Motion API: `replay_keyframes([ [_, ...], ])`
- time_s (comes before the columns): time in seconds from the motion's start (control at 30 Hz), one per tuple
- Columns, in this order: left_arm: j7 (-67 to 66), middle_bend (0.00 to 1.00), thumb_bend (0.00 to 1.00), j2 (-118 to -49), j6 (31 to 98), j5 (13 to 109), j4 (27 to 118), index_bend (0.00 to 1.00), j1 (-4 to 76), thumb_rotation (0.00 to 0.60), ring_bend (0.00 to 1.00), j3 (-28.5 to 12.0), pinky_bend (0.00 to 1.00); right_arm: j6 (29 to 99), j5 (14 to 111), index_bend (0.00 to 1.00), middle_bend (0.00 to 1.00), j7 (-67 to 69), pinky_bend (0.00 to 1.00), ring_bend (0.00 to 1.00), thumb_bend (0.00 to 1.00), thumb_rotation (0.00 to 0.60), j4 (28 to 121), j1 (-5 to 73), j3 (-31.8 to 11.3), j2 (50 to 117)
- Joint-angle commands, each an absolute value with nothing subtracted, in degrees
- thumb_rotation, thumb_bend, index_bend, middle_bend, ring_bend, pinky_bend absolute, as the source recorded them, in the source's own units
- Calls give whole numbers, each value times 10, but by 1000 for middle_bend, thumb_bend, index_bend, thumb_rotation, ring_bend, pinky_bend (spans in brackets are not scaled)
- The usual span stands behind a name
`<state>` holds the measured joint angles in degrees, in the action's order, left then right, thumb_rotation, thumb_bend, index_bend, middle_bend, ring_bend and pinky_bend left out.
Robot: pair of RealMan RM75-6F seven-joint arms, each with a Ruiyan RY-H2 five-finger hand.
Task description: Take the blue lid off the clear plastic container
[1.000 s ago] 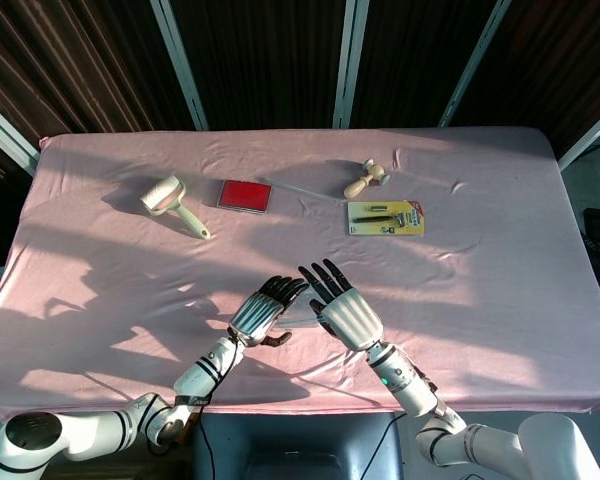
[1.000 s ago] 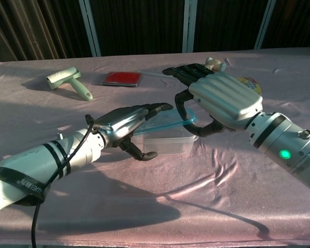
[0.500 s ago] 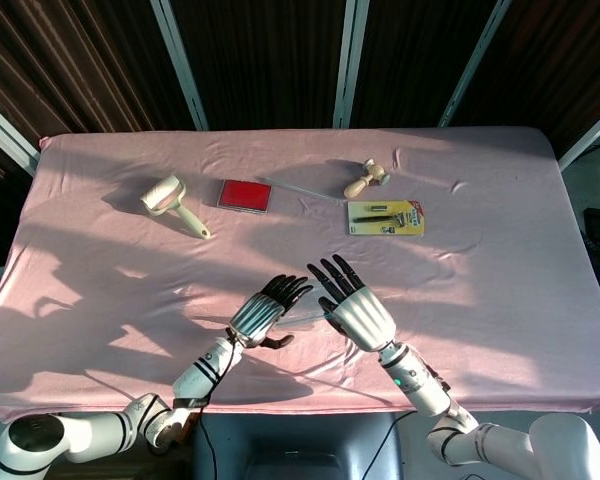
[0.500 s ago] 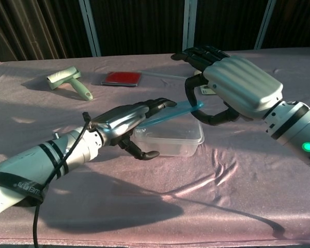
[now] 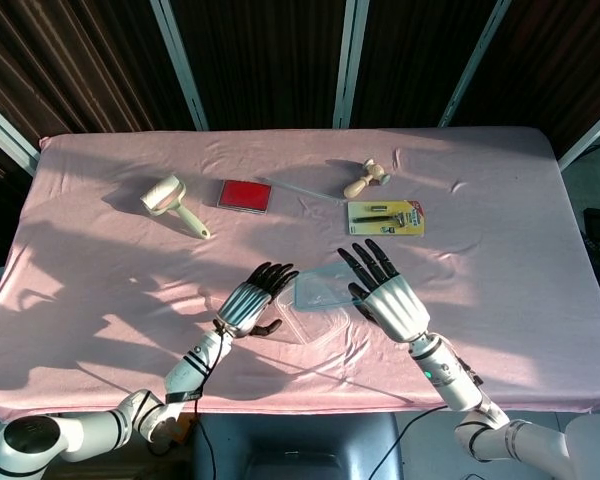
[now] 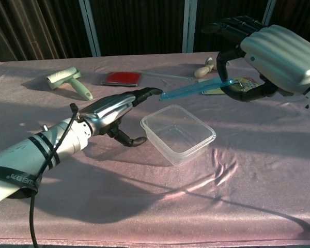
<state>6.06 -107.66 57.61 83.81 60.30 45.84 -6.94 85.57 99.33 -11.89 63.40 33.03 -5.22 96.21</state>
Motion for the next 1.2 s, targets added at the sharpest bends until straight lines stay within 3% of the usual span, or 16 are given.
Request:
replay_keyframes([
  [0.03,56,0,291,-1063,576,836,612,0,454,600,0,-67,0,860,988,802,192,-115,0,0,602,600,618,321,-52,946],
  [0.27,64,0,290,-1012,600,851,639,0,431,600,0,-49,0,866,973,802,192,-75,0,0,602,600,515,288,-32,934],
  [0.5,107,0,291,-983,627,874,644,0,399,600,0,-14,0,834,946,769,193,-27,0,0,602,600,408,272,-25,980],
  [0.63,122,0,293,-962,648,891,656,0,377,600,0,10,0,813,944,543,169,-22,0,0,586,600,392,266,-11,996],
  [0.7,116,0,293,-943,661,896,670,0,363,600,0,21,0,809,939,411,131,-27,0,0,520,600,393,258,-10,1001],
  [0.87,98,0,292,-891,678,902,720,0,335,600,0,44,0,804,934,61,22,-44,0,0,261,600,441,240,1,980],
  [1.03,65,0,293,-822,701,912,787,0,297,600,0,81,0,780,938,0,0,-91,0,0,156,600,582,216,36,887],
  [1.2,40,0,300,-747,735,928,853,0,255,600,0,122,0,784,936,0,0,-153,0,0,149,600,741,185,65,772],
])
